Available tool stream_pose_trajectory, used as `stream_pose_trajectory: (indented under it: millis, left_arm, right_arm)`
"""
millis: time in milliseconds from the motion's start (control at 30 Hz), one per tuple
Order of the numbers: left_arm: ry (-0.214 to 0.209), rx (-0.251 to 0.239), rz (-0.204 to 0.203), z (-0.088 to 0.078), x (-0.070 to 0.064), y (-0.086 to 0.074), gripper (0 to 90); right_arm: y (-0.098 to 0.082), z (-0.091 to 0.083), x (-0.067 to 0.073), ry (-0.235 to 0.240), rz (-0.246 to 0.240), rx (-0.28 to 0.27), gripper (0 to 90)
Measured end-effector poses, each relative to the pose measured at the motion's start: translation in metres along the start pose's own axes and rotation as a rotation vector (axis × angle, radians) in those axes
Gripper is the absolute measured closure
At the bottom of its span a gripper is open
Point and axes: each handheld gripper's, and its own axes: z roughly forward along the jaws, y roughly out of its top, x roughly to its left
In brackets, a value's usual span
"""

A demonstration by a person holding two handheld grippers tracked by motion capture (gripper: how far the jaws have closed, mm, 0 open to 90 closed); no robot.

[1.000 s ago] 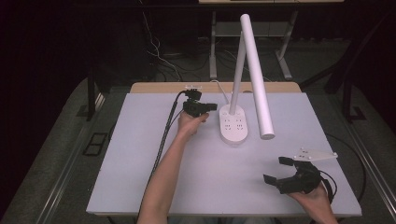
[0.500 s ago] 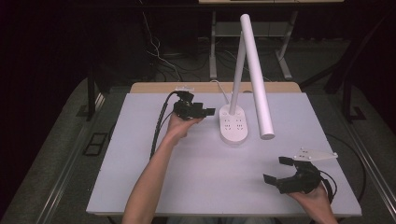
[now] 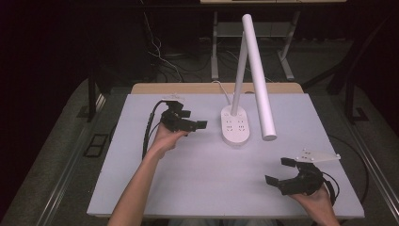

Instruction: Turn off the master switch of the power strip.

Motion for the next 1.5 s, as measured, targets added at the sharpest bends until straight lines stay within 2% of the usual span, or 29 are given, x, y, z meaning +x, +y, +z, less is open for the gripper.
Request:
stream_pose_trajectory:
  millis: [433, 567, 867, 1067, 1133, 1367, 1500]
  left_arm:
    - [0.018, -0.036, 0.005, -0.042, -0.012, -0.038, 0.0]
    - [0.028, -0.057, 0.017, -0.054, -0.018, -0.049, 0.0]
    - [0.03, -0.061, 0.062, -0.07, -0.036, -0.074, 0.0]
    - [0.038, -0.077, 0.054, -0.08, -0.042, -0.091, 0.0]
    - [0.052, -0.085, 0.052, -0.084, -0.043, -0.098, 0.0]
    - [0.077, -0.103, 0.029, -0.095, -0.044, -0.118, 0.0]
    - [0.076, -0.111, 0.015, -0.098, -0.044, -0.127, 0.4]
  right_arm:
    - [0.0, 0.001, 0.0, 0.0, -0.008, -0.002, 0.8]
    - [0.0, 0.001, 0.001, -0.001, -0.006, -0.001, 0.8]
    - [0.0, 0.002, 0.001, -0.002, -0.003, 0.002, 0.8]
    - [-0.001, 0.001, 0.001, -0.004, -0.004, 0.002, 0.8]
    - [-0.001, 0.001, 0.001, -0.005, -0.004, 0.003, 0.8]
    - [-0.001, 0.002, 0.002, -0.002, -0.008, 0.003, 0.8]
    - [-0.001, 0.002, 0.002, 0.0, -0.008, 0.003, 0.8]
